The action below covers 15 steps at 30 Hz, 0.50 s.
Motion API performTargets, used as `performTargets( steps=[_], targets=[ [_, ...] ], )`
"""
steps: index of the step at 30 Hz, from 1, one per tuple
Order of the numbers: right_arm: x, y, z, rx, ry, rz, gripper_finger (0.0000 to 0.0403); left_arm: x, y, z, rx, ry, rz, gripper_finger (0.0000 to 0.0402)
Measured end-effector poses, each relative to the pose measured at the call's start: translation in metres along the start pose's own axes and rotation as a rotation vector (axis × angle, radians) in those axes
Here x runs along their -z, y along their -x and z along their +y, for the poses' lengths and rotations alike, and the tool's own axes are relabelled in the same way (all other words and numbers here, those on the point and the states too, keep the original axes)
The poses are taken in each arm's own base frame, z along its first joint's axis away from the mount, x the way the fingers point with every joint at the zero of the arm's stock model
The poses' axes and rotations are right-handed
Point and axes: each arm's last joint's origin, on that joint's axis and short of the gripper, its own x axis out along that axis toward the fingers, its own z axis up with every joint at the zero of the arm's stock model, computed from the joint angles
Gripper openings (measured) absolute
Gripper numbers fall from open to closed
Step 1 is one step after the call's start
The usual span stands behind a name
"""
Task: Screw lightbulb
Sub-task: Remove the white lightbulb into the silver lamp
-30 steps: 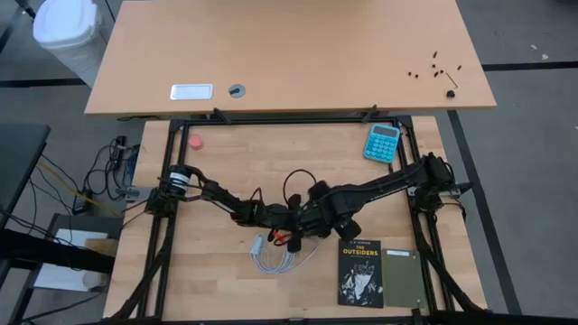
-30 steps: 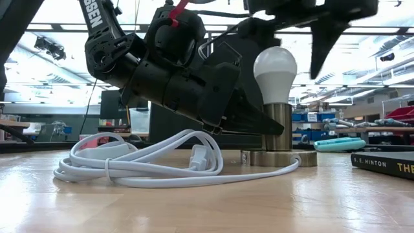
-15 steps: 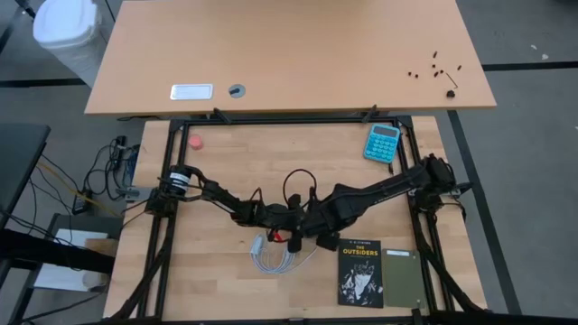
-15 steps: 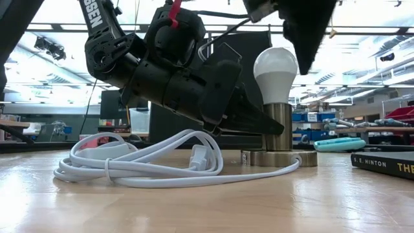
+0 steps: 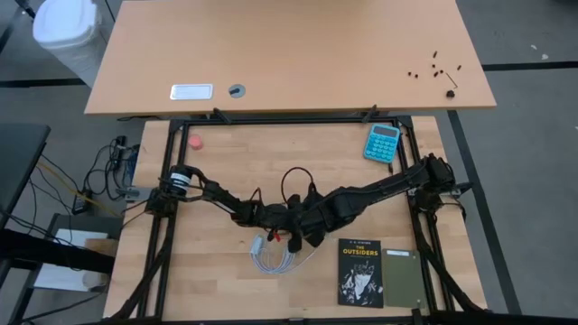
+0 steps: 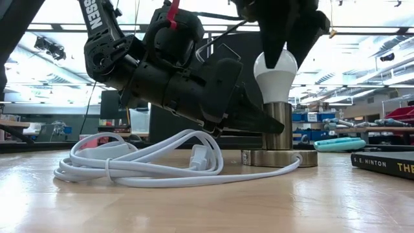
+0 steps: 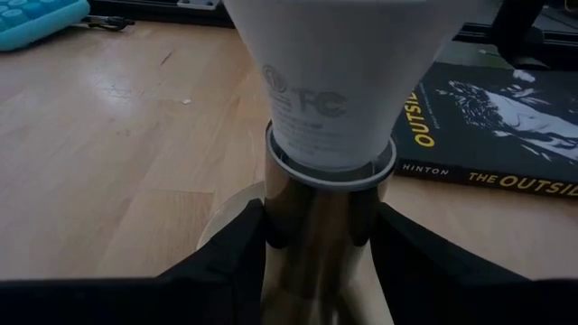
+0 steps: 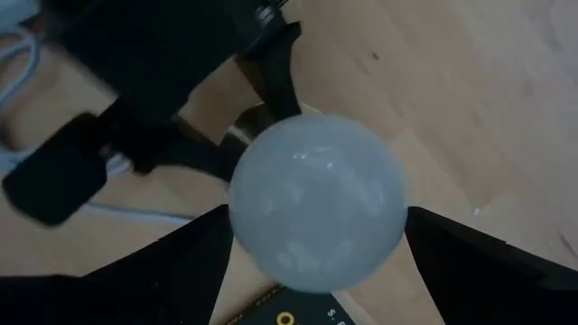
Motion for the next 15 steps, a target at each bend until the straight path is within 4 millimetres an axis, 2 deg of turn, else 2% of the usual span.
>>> performTargets(
  steps=[9,15],
  targets=[
    [-0.027,-0.007,-0.012,-0.069,-0.054,0.055,0.0335,0.0,0.0,0.0,0.0,0.002,-0.002,0.0178],
    [-0.026,-0.032,-0.016,-0.088,-0.051,0.107,0.0333,0.0,0.0,0.0,0.001,0.0,-0.001,0.0178]
  ],
)
